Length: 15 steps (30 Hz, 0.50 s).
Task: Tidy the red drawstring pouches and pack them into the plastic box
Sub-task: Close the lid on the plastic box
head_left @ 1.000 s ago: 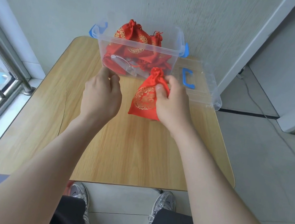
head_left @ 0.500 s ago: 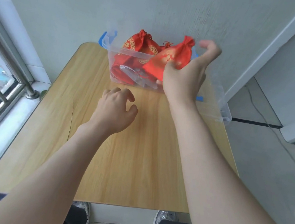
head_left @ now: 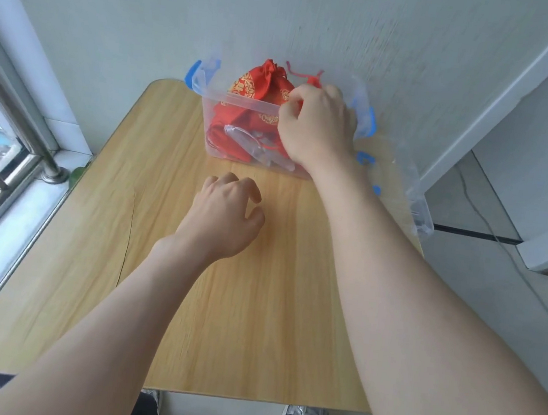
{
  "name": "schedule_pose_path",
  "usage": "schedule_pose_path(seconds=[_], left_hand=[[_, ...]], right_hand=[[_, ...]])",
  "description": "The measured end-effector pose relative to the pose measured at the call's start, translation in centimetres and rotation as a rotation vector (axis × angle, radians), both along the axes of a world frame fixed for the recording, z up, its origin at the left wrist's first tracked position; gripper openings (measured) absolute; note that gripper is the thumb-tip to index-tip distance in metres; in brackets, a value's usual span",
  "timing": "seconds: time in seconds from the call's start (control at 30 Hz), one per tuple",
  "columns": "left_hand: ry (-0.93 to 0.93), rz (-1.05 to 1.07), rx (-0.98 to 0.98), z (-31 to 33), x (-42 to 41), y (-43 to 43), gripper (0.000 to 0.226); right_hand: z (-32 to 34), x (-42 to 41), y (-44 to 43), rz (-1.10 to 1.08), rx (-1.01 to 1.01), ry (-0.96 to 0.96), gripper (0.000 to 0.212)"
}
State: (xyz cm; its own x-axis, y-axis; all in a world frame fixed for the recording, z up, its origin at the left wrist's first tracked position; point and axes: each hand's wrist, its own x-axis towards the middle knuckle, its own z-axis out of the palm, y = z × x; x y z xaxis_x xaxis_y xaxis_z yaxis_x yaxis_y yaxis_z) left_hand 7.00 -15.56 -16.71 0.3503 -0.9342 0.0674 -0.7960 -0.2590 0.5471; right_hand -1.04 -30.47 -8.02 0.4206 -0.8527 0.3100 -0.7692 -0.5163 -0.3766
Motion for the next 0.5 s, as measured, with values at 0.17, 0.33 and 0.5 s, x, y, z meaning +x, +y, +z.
schedule_pose_path(seconds=[0.17,0.33,0.5], left_hand=[[-0.007,0.019,-0.039,-0.1,-0.1,0.0,0.036],[-0.008,0.179,-0.456,1.7,-0.3,0.5,0.038],[-0.021,0.255,-0.765,3.9,-1.4,1.4,0.035]], right_hand=[[-1.0,-0.3,1.3,0.14,-0.103,0.077,0.033],[-1.0,-0.4,2.6,0.182,-0.06,0.032,0.036],[-0.8,-2.4,6.1,0.21,-0.046,0.0,0.037]])
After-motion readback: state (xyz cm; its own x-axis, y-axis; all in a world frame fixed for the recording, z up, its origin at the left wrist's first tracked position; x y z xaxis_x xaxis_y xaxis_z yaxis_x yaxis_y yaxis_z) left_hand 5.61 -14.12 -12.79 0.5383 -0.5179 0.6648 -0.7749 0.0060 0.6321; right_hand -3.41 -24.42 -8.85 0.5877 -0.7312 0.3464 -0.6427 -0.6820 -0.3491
